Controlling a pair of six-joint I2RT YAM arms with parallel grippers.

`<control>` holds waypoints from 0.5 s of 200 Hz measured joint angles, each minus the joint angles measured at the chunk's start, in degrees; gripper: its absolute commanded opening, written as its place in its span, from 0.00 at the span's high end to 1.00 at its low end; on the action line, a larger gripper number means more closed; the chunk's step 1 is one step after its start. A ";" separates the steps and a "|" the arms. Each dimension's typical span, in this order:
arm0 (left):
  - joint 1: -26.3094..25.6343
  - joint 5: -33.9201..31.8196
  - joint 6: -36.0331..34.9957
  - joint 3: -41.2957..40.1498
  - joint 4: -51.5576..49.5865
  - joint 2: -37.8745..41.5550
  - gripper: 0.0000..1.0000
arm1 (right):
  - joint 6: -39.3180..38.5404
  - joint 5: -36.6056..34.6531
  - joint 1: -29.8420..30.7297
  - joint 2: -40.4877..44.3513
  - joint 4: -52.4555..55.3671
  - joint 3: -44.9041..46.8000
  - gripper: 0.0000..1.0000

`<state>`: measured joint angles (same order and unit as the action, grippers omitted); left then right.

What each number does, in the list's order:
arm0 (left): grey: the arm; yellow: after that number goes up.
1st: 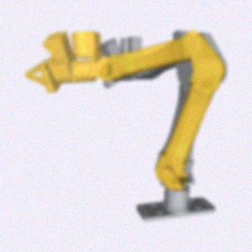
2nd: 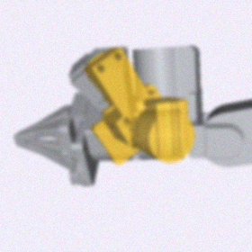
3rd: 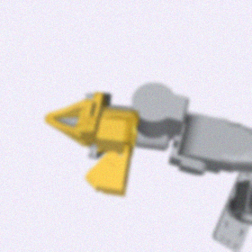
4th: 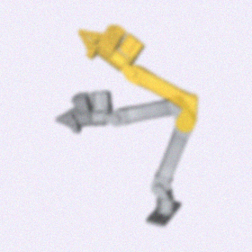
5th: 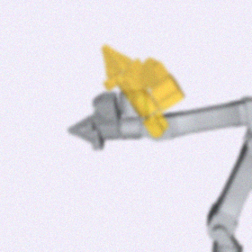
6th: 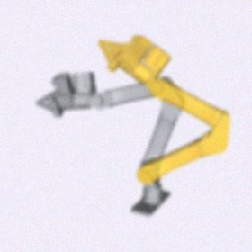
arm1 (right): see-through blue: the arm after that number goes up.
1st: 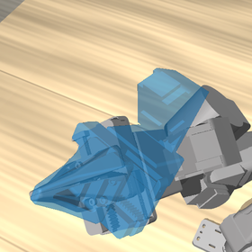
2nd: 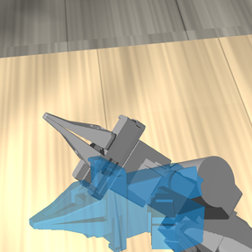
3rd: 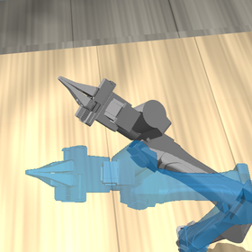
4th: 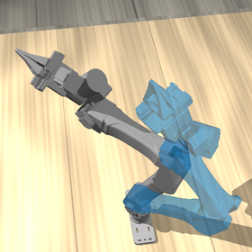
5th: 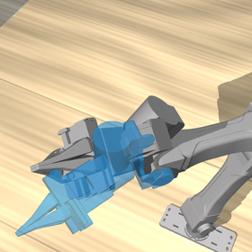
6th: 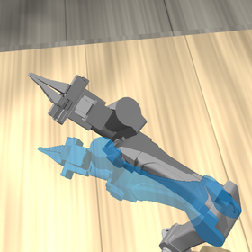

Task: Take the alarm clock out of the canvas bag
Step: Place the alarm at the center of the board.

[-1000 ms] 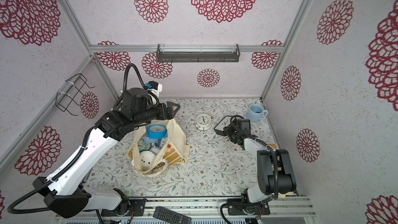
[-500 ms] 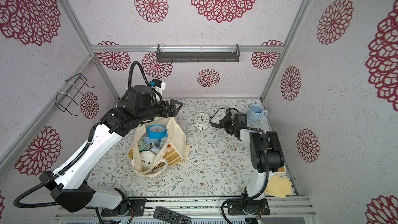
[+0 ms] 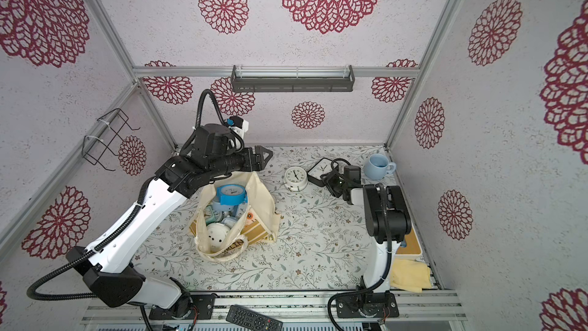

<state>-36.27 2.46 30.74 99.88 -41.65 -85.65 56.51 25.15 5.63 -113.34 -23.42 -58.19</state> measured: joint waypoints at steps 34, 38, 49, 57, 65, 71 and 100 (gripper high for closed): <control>0.00 -1.79 0.81 0.79 -0.66 0.24 0.14 | 0.04 -0.04 0.59 0.31 -1.40 0.59 0.26; 0.00 -2.03 0.92 0.79 -0.83 0.35 0.14 | 0.07 -0.07 0.66 0.44 -1.42 0.70 0.25; 0.00 -2.84 1.29 0.79 -1.44 0.76 0.14 | 0.07 -0.37 0.76 1.03 -1.25 1.16 0.23; 0.00 -3.32 1.86 0.79 -2.08 1.16 0.14 | 0.09 -0.70 0.81 1.68 -0.81 1.66 0.22; 0.00 -3.72 2.40 0.79 -2.95 1.70 0.14 | 0.13 -1.11 0.83 2.67 -0.24 2.43 0.22; 0.00 -4.17 3.02 0.79 -3.69 2.25 0.14 | 0.13 -1.38 0.87 3.72 0.55 3.26 0.22; -0.04 -7.26 6.40 0.74 -9.11 6.62 0.14 | -0.11 -2.99 1.51 11.08 6.58 6.86 0.22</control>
<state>-36.32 -4.80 37.15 100.62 -50.76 -79.02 56.40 22.15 7.14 -102.26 -16.84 -51.33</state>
